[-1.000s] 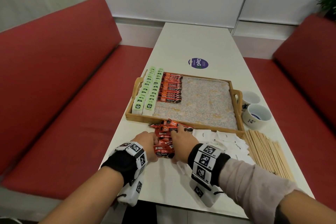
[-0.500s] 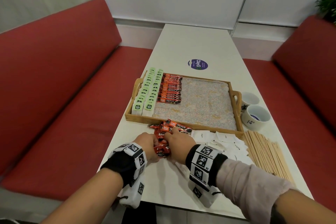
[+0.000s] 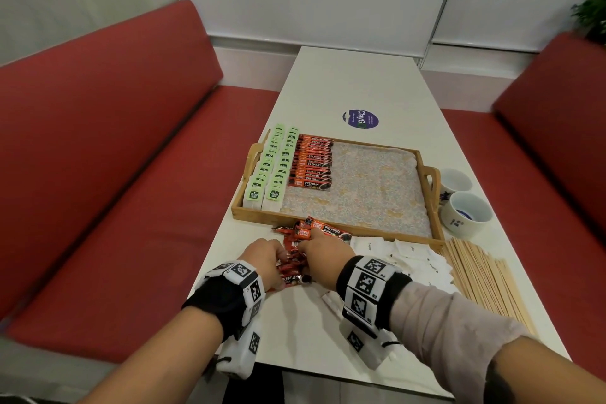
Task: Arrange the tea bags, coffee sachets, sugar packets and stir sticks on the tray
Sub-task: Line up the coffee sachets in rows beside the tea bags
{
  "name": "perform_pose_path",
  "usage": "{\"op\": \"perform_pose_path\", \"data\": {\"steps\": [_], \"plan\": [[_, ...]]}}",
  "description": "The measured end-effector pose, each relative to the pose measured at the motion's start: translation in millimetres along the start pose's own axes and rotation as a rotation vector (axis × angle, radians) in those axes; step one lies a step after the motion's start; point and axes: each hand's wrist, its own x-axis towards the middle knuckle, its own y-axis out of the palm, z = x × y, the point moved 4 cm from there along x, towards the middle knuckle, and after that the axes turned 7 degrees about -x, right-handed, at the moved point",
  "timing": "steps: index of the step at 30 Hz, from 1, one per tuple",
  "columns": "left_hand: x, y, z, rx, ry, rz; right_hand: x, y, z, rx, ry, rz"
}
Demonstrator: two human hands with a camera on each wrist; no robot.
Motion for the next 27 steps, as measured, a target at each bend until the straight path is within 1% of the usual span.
{"op": "perform_pose_path", "data": {"steps": [7, 10, 12, 16, 19, 21, 25, 27], "plan": [[-2, -2, 9, -0.041, -0.018, -0.039, 4, -2, -1, 0.008, 0.012, -0.04], [-3, -5, 12, -0.083, -0.055, -0.063, 5, -11, -6, 0.005, 0.022, -0.049], [-4, -9, 14, -0.154, -0.08, -0.066, 4, -21, -9, -0.005, 0.03, -0.064], [-6, -21, 13, -0.336, -0.09, -0.087, 0, -41, -18, 0.062, 0.032, -0.085], [-4, -32, 9, -0.493, -0.069, -0.106, 0, -58, -26, 0.212, 0.042, -0.138], [0, -39, 3, -0.632, -0.01, -0.069, 0, -68, -29, 0.333, 0.046, -0.168], [-3, -51, -21, -0.988, 0.121, 0.111, 0, -80, -30, 0.56, 0.01, -0.17], [-2, -55, -31, -1.064, 0.177, 0.152, 1, -84, -28, 0.634, -0.036, -0.161]]}}
